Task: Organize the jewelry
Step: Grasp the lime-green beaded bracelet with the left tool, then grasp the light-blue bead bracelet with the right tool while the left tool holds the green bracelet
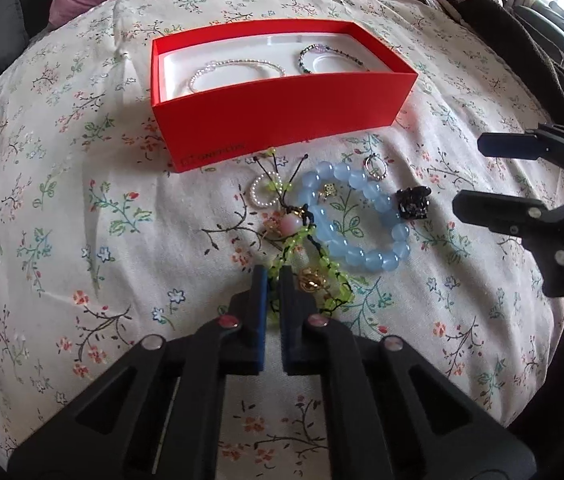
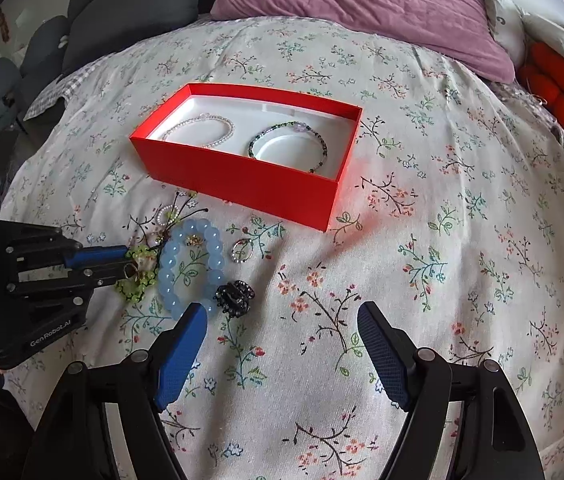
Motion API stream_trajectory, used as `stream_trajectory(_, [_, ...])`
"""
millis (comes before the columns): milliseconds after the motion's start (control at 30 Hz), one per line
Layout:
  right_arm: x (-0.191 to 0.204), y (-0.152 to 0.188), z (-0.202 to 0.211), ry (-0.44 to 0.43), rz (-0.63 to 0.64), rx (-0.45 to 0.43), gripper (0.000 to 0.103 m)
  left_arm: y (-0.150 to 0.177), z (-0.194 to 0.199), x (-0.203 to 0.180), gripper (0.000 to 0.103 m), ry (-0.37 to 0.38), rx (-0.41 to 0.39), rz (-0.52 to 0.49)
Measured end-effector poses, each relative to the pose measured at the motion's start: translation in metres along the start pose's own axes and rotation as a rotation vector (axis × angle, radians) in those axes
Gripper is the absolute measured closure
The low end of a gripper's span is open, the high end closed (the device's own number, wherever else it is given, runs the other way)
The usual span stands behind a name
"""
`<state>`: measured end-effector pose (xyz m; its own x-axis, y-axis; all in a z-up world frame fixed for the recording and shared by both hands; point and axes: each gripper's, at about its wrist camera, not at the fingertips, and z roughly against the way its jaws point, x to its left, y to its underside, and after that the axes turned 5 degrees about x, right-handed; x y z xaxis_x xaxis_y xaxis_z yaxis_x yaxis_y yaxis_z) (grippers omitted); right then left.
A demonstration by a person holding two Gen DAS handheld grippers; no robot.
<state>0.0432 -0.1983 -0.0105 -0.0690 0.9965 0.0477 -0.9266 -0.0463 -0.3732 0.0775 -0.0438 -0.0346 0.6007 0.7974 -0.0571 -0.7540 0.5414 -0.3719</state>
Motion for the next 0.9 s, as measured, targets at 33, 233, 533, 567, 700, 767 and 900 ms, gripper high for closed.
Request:
stream_trajectory(33, [-0.001, -0.001, 0.0, -0.005, -0.004, 0.001, 0.024, 0.0, 0.005, 0.001, 0.097, 0.003, -0.01, 0.006])
stream_trajectory(233, [-0.007, -0.015, -0.003, -0.041, -0.019, 0.03, 0.024, -0.001, 0.043, 0.007, 0.097, 0.03, -0.092, 0.057])
stream_trajectory(533, [0.004, -0.032, -0.02, -0.181, -0.076, 0.112, 0.056, -0.001, 0.072, 0.021, 0.097, 0.03, -0.125, 0.164])
stream_trajectory(567, [0.006, -0.033, -0.022, -0.197, -0.088, 0.122, 0.06, -0.001, 0.074, 0.023, 0.097, 0.029, -0.125, 0.176])
stream_trajectory(700, [0.013, -0.041, -0.033, -0.21, -0.099, 0.146, 0.071, 0.0, 0.075, 0.028, 0.097, 0.035, -0.114, 0.211])
stream_trajectory(767, [0.014, -0.043, -0.039, -0.211, -0.117, 0.163, 0.072, 0.001, 0.074, 0.029, 0.097, 0.032, -0.108, 0.213])
stream_trajectory(900, [0.015, -0.045, -0.055, -0.206, -0.16, 0.216, 0.077, 0.004, 0.073, 0.03, 0.097, 0.029, -0.102, 0.211])
